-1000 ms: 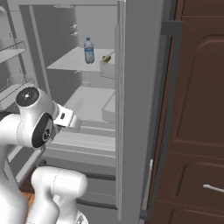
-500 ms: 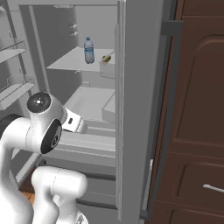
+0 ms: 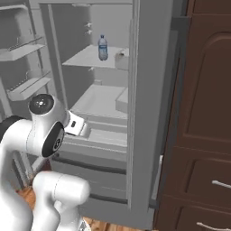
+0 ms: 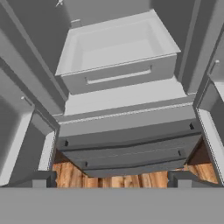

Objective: Move the tacos and bottled water from the second highest shelf to the top shelf to make space. Then, place the pitcher from the counter on the cleared second highest shelf.

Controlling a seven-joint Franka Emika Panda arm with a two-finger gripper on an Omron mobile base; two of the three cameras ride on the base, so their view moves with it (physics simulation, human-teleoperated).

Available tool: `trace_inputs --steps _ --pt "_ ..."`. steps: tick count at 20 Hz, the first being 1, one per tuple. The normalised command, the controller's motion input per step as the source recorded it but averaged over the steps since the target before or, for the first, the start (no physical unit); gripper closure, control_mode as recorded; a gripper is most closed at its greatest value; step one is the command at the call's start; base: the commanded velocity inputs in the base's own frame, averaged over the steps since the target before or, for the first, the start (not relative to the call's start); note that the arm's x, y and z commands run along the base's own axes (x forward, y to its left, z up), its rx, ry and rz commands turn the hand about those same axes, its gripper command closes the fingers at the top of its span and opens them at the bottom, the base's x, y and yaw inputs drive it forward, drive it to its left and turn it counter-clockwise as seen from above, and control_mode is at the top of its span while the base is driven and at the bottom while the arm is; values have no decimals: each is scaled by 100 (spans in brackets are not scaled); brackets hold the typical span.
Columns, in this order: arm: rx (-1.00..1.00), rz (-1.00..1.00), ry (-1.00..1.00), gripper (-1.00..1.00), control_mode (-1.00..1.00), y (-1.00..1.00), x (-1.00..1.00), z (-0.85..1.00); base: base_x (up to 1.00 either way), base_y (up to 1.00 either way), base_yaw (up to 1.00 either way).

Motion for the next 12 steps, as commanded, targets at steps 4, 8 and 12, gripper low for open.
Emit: trace_inputs --steps 4,8,12 --pt "0 0 0 -100 100 0 0 0 -85 35 37" --pt "0 0 0 -100 100 0 0 0 -40 84 41" --pt "0 0 0 -100 100 0 0 0 -2 100 41"
